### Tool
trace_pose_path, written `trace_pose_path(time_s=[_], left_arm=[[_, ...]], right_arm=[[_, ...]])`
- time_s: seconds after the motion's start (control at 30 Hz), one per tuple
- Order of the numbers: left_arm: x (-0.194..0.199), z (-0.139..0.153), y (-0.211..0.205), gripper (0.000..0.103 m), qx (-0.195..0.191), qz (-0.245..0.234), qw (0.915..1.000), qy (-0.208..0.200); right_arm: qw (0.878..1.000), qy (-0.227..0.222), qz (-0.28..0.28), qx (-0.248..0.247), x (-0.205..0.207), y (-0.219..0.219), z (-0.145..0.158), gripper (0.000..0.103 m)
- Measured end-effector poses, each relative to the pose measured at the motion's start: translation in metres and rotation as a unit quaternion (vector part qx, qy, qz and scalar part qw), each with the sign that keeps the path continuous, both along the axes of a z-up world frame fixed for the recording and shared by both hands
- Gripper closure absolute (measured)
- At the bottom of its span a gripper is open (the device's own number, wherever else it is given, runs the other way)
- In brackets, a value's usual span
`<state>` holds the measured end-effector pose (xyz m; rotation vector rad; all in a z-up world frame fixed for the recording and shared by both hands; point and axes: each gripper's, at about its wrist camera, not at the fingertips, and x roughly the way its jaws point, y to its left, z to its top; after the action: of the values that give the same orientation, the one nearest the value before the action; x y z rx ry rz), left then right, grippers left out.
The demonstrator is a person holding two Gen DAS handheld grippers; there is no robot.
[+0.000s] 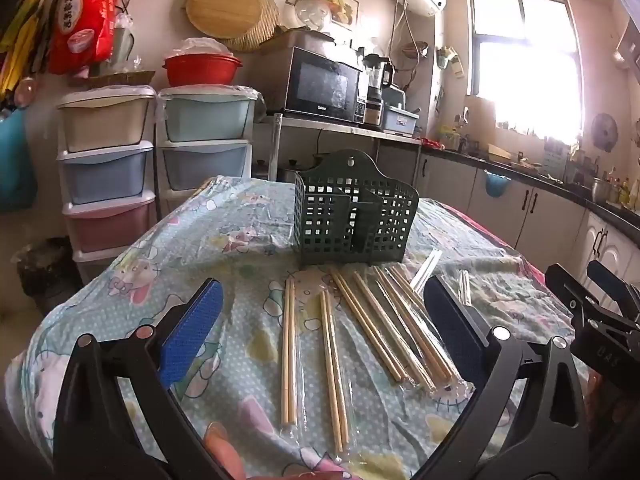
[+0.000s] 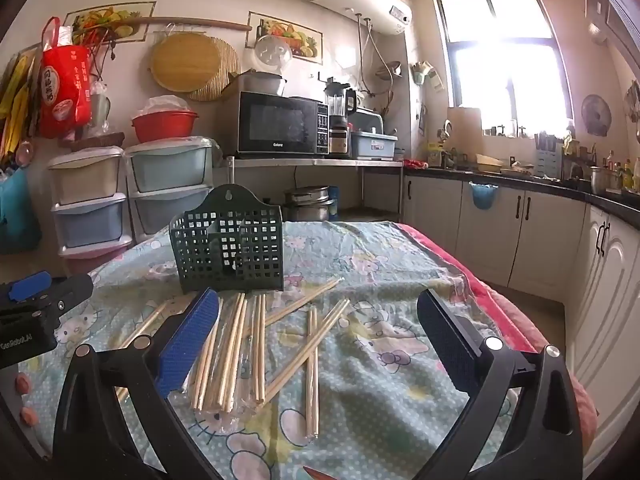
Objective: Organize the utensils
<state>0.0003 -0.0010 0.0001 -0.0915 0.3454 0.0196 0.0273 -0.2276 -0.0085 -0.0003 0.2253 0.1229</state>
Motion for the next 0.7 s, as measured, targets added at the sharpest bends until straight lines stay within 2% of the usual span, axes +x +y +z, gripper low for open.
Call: trace_pose_path(time_s=[0.03,0.3,0.7], left_arm=[[-0.0014,0.0004,0.0020,0.010,-0.010,0.001,0.9999,-0.006],[0.0004,0.0016,0.0014,0.010,-0.007,0.000,1.0000,0.000],[-0.0052,0.0092,0.0002,0.010,-0.010,0.000,0.9999,-0.012]], right_arm=[[1.000,0.001,0.000,0.000,0.0008,-0.0001,-0.0005,0.006],[1.000,-0.002,0.000,0.002,-0.0006,-0.0011,0.0008,0.006],[1.000,-0.015,0.008,0.005,-0.0067,-0.0018,0.0040,0.006]])
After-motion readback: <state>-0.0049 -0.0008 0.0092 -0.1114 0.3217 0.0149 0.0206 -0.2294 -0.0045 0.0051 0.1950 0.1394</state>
